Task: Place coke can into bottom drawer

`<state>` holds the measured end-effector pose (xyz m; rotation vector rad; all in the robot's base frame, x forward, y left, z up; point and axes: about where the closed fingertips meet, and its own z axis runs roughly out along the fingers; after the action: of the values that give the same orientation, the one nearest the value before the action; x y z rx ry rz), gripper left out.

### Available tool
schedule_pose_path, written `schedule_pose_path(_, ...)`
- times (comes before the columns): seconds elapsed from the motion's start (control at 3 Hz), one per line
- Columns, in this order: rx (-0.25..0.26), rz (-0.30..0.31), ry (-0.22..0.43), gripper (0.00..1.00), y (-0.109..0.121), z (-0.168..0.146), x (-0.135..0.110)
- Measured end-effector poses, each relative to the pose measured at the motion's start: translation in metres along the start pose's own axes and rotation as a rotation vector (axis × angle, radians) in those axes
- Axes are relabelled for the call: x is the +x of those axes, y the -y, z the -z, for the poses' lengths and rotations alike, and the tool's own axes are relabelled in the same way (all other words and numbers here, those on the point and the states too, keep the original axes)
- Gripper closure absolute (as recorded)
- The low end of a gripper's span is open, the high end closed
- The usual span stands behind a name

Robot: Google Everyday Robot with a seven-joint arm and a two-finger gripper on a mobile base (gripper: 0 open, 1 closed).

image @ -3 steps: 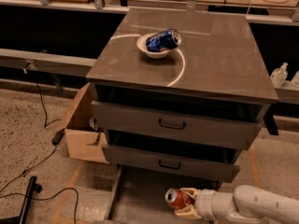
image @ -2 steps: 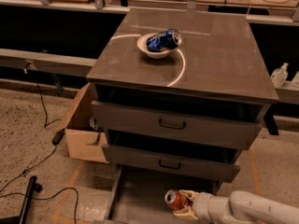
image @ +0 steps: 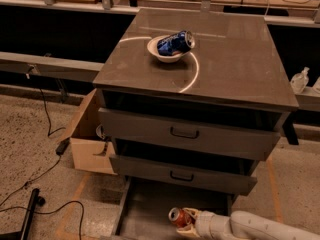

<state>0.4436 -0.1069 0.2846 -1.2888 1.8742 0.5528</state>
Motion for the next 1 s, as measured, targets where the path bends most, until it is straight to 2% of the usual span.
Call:
schedule_pose_path(0.67,-0.01,0.002,-0.018,1.0,0.013,-0.066,0.032)
schedule_pose_path(1.0,-0.022,0.015,-0.065,0.89,0.021,-0.084,0.045)
